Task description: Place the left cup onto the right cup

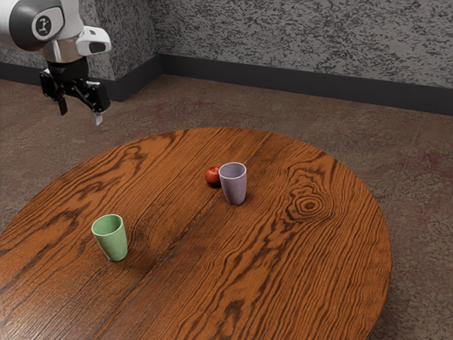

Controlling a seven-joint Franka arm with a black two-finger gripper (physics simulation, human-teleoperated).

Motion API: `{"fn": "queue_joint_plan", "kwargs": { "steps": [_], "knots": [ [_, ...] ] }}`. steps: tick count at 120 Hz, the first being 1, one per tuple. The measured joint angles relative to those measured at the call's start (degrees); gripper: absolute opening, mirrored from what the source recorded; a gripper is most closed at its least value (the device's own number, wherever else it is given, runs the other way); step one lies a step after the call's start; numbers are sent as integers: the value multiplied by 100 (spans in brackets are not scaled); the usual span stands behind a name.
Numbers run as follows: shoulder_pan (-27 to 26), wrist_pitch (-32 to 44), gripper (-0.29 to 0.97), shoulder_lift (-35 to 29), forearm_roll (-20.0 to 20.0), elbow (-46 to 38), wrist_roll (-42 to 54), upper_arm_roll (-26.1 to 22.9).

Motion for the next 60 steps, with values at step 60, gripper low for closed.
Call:
{"fn": "queue_joint_plan", "kwargs": {
  "steps": [60],
  "knots": [
    [4,269,68,-197,-51,-1226,-33,-142]
  ]
}}
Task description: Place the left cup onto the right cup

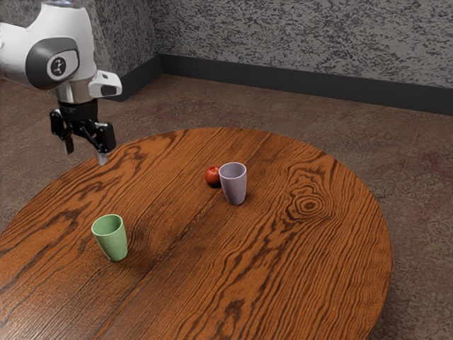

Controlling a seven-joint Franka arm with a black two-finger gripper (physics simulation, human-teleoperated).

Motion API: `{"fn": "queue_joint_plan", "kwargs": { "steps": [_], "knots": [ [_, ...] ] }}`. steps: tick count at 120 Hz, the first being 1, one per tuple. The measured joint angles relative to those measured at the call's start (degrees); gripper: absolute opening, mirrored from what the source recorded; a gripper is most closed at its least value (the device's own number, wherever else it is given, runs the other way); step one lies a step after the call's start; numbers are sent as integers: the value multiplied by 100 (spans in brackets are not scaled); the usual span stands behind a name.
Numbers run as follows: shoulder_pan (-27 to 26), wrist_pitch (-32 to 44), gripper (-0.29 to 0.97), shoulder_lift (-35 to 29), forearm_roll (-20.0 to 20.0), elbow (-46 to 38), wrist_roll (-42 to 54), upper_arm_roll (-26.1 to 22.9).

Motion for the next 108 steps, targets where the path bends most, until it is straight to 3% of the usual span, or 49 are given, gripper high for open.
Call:
{"fn": "queue_joint_plan", "kwargs": {
  "steps": [45,69,108],
  "knots": [
    [123,1312,68,95,-743,-1421,-385,-15],
    [249,1904,68,612,-1095,-1521,-575,-15],
    [330,2431,68,1095,-1180,-1553,-777,-14]
  ]
}}
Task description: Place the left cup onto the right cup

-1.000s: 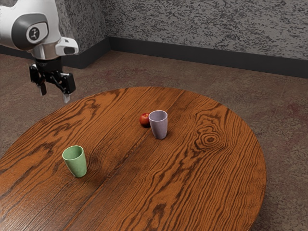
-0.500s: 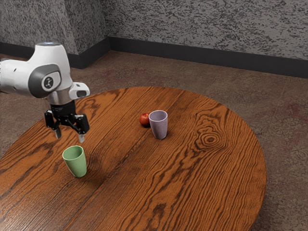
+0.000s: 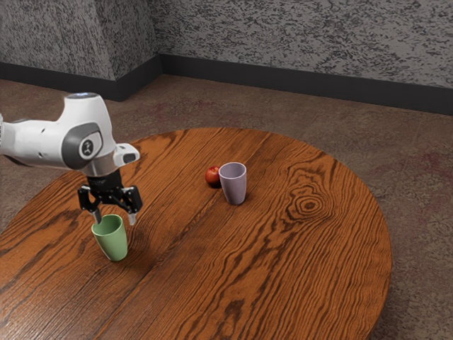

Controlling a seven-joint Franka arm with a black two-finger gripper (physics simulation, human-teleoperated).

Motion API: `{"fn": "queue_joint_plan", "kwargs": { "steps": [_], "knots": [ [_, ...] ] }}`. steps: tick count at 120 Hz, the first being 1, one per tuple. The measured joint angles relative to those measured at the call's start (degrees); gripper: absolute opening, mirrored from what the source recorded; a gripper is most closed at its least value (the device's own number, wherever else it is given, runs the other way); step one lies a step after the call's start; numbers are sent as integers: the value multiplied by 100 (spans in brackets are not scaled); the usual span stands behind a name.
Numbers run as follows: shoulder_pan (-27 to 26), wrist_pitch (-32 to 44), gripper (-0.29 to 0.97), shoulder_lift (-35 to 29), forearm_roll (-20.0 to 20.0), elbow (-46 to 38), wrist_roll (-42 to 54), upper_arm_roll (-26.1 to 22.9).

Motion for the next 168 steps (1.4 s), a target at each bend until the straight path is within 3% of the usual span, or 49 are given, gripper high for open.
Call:
{"fn": "queue_joint_plan", "kwargs": {
  "steps": [59,84,100,127,168],
  "knots": [
    [-78,455,68,460,53,8,-157,-1],
    [-98,516,21,436,109,14,-189,7],
    [-91,518,4,433,239,25,-201,8],
    [-91,520,-7,410,360,40,-221,8],
    [-141,217,-10,87,612,342,-300,-206]
  ]
}}
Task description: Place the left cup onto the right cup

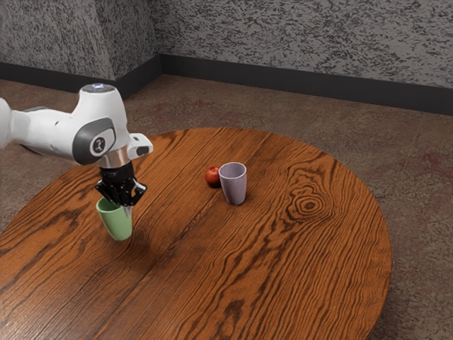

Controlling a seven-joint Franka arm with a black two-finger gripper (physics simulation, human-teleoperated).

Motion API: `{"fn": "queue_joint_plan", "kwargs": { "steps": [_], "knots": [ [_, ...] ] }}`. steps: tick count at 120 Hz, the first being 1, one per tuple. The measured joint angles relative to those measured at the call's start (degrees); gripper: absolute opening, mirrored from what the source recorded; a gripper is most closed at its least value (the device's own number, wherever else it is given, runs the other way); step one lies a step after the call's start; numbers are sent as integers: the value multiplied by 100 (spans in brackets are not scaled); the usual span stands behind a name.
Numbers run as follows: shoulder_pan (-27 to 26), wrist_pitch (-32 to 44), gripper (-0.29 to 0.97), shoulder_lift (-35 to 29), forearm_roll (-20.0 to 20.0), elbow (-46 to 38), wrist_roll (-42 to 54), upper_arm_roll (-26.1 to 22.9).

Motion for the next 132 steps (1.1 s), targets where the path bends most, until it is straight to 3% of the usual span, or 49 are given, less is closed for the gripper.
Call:
{"fn": "queue_joint_plan", "kwargs": {
  "steps": [35,80,132],
  "knots": [
    [-385,-1191,-10,119,211,1514,-222,-318],
    [-805,-2007,-10,991,-17,3175,-516,-542],
    [-1214,-2645,-10,2191,26,5061,-772,-646]
  ]
}}
